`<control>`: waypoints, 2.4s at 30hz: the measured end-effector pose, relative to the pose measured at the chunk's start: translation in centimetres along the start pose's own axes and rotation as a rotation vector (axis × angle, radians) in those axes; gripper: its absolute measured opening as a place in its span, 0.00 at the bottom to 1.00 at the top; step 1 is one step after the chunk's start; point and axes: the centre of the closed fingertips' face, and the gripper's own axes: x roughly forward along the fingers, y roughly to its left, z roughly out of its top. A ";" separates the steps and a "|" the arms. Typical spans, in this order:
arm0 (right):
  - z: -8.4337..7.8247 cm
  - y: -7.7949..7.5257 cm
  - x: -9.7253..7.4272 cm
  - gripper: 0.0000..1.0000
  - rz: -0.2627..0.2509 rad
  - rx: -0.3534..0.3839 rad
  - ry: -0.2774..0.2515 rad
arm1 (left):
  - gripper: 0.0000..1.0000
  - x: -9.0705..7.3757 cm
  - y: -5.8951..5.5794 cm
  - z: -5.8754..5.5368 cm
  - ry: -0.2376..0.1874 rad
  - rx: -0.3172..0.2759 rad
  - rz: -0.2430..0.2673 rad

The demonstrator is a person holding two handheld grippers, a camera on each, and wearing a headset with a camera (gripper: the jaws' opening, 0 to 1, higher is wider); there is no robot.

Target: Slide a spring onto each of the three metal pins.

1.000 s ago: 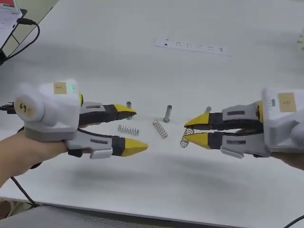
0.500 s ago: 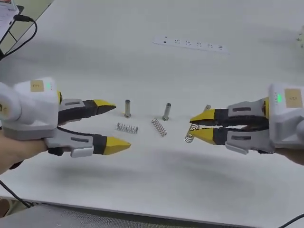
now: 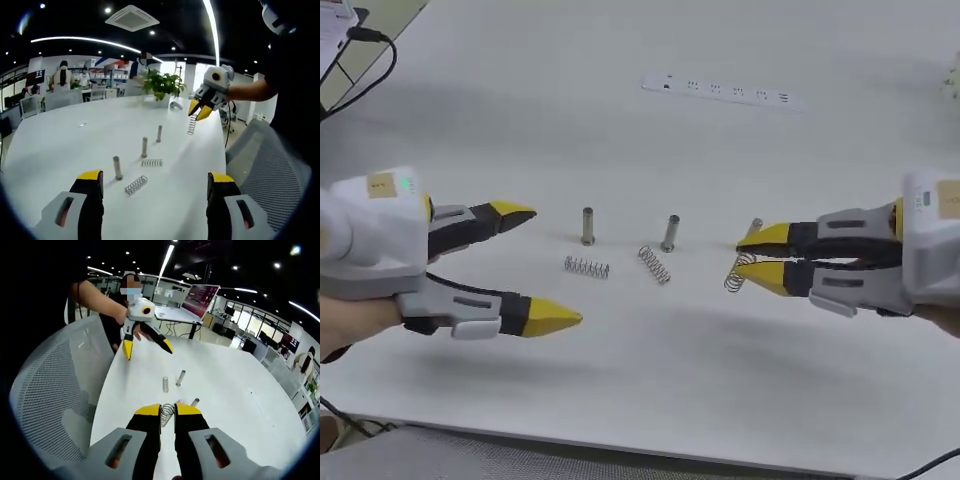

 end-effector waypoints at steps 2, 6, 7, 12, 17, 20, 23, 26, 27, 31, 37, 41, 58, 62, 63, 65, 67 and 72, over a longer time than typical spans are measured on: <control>-0.2 -0.2 -0.1 0.06 -0.005 0.001 0.003 | 0.84 0.0 0.1 -0.1 0.002 0.004 0.004; -0.6 -0.9 -0.5 0.06 -0.023 0.005 0.013 | 0.86 -0.1 0.2 -0.1 0.003 0.003 0.010; -0.7 -1.1 -0.6 0.06 -0.026 0.007 0.014 | 0.88 -0.1 0.2 -0.1 0.002 0.003 0.012; -1.2 -2.4 -1.2 0.06 -0.056 0.006 0.027 | 0.93 -0.2 0.4 -0.2 0.005 0.001 0.025; -1.6 -3.5 -1.6 0.06 -0.080 0.008 0.041 | 0.97 -0.3 0.8 -0.3 0.001 -0.007 0.042; -1.9 -3.9 -1.7 0.06 -0.090 0.009 0.047 | 0.98 -0.3 0.9 -0.3 0.003 -0.006 0.046; -2.0 -4.3 -1.8 0.06 -0.101 0.010 0.049 | 0.98 -0.4 1.0 -0.3 0.000 -0.009 0.048; -2.2 -4.8 -1.8 0.06 -0.115 0.011 0.053 | 0.98 -0.4 1.1 -0.2 -0.002 -0.011 0.051; -2.2 -5.0 -1.9 0.06 -0.118 0.012 0.054 | 0.98 -0.4 1.1 -0.1 -0.003 -0.010 0.052; -2.5 -5.7 -1.9 0.06 -0.129 0.012 0.061 | 0.98 -0.4 1.1 0.0 -0.005 -0.011 0.053; -2.7 -7.0 -2.0 0.06 -0.148 0.011 0.070 | 0.98 -0.4 1.0 0.0 -0.001 -0.007 0.053; -2.8 -7.7 -1.9 0.06 -0.156 0.013 0.072 | 0.98 -0.5 1.1 -0.1 0.003 -0.006 0.052; -3.7 -9.5 -1.3 0.06 -0.182 0.039 0.086 | 0.98 -0.6 1.3 0.0 0.006 0.000 0.065; -3.6 -9.9 -1.2 0.06 -0.191 0.042 0.084 | 0.98 -0.6 1.4 0.1 0.005 0.000 0.068; -3.6 -10.0 -1.1 0.06 -0.191 0.042 0.084 | 0.98 -0.6 1.4 0.1 0.005 0.002 0.070; -3.6 -10.1 -0.9 0.06 -0.189 0.042 0.086 | 0.98 -0.6 1.3 0.1 0.005 0.002 0.068; -3.6 -10.1 -0.7 0.06 -0.186 0.043 0.088 | 0.98 -0.6 1.3 0.0 0.005 0.003 0.067; -3.8 -10.4 -0.3 0.06 -0.184 0.050 0.092 | 0.98 -0.7 1.3 0.1 0.001 0.000 0.071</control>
